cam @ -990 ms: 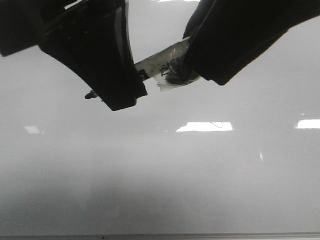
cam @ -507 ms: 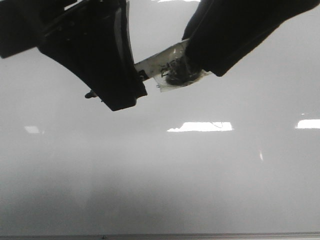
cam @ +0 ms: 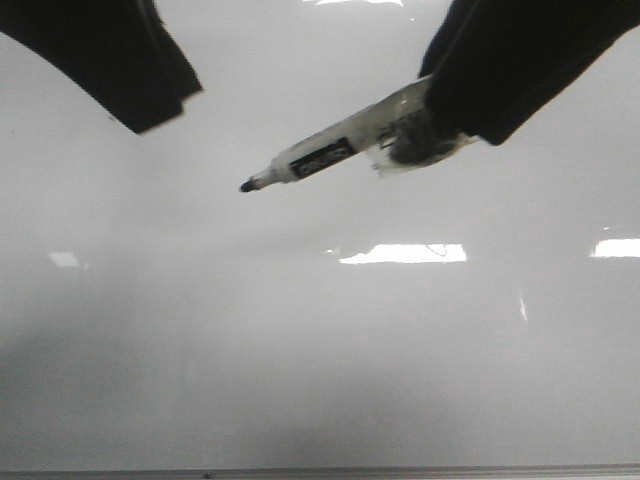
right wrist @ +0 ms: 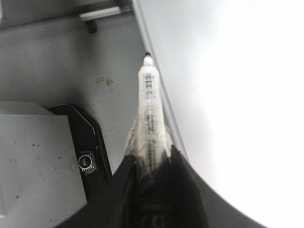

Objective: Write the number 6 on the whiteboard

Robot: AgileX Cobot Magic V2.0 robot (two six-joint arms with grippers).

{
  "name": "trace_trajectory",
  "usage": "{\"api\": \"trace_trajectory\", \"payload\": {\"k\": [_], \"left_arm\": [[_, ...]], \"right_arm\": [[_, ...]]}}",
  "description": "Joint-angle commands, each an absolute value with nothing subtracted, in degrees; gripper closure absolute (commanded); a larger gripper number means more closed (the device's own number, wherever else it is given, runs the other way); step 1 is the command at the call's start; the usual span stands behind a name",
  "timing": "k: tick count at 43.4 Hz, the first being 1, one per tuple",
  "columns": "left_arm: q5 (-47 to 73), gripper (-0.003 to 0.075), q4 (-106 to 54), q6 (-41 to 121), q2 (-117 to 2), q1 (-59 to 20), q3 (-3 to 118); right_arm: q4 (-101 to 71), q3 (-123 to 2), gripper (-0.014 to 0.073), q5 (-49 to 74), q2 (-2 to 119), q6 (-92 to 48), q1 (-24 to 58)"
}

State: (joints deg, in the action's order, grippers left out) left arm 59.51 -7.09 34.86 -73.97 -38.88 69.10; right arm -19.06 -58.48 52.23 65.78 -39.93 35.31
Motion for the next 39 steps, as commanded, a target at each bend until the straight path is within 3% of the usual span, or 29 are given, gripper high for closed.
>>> {"api": "trace_trajectory", "payload": {"k": [1,11,26,39], "left_arm": [[58.0,0.0266,-7.7,32.1,-67.5,-34.8,68.6],[54.9,0.0272,-7.7,23.0,-56.8,-25.4,62.6],[51.2,0.0272,-8.6,22.0,-52.9,-21.9,58.9],[50.1,0.0272,-9.0,22.0,-53.1,-21.9,58.9]], "right_arm": [[-15.4,-60.4,0.066,52.2,61.7,-31.1,32.8],[-11.5,-57.0,0.066,53.3,52.0,-15.1,22.7],[-13.1,-38.5,0.066,24.7,42.0,-5.2,19.8],[-13.1,-37.8,0.066,8.8,47.0,-5.3,19.9]]}}
